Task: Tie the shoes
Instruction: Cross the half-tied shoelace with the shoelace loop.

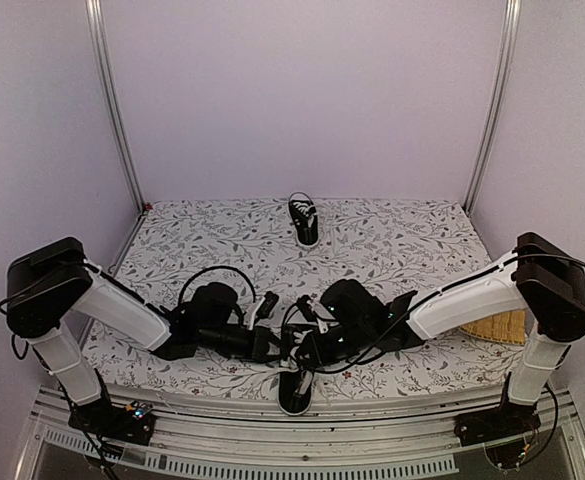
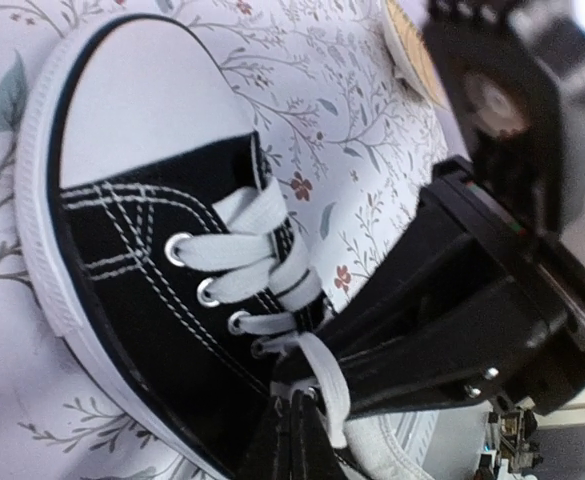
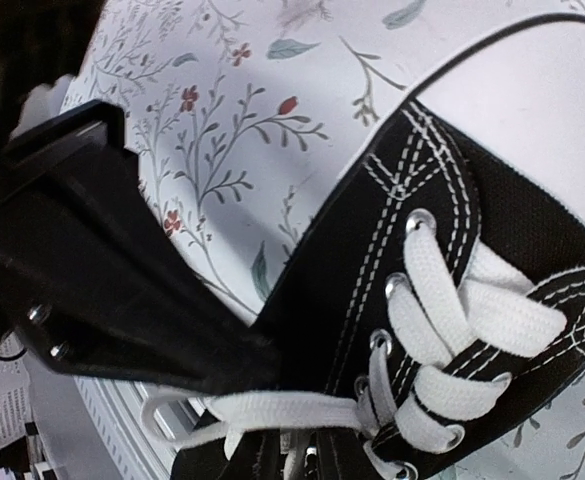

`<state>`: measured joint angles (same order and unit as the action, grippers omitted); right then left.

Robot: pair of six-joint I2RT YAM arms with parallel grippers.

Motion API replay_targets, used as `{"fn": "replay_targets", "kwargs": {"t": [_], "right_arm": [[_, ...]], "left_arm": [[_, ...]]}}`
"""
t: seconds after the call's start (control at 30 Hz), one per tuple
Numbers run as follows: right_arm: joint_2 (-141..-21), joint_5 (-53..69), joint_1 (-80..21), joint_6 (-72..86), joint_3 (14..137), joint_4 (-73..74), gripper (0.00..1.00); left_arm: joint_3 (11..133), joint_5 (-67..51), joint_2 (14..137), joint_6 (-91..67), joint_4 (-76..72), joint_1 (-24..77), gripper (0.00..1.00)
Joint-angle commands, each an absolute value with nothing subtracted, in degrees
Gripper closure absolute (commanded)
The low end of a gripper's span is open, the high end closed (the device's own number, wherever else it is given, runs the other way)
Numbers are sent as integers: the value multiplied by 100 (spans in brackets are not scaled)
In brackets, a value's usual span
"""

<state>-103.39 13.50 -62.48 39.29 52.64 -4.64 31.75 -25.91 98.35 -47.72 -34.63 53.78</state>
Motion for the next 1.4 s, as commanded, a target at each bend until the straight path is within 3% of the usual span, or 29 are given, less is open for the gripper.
{"fn": "replay_targets", "kwargs": {"t": [0.0,0.13,0.4,0.7,0.9,1.23,1.37], "right_arm": [[-9923,1037,-6229,3782,5192,-158,80],[-9682,914,-6231,3729,5142,86,71],[-9368,879,-6231,3662,4980,236,66],[-9522,1337,-6237,3398,4938,-261,69],[-9616,1510,-6285,3243,4989,-369,67],[-9730,1216,-6427,2973,5003,-199,68],[-9833,962,-6478,2943,5070,-65,79]], "left_arm": [[3047,-2106,9604,-4959,-3118,5406,100],[3015,-2002,9515,-5017,-3031,5399,100],[2947,-1949,9397,-5013,-3020,5403,100],[2962,-2161,9354,-4882,-3166,5396,99],[3031,-2301,9319,-4707,-3240,5401,85],[3164,-2401,9447,-4559,-3285,5447,83],[3197,-2406,9506,-4519,-3295,5467,82]]}}
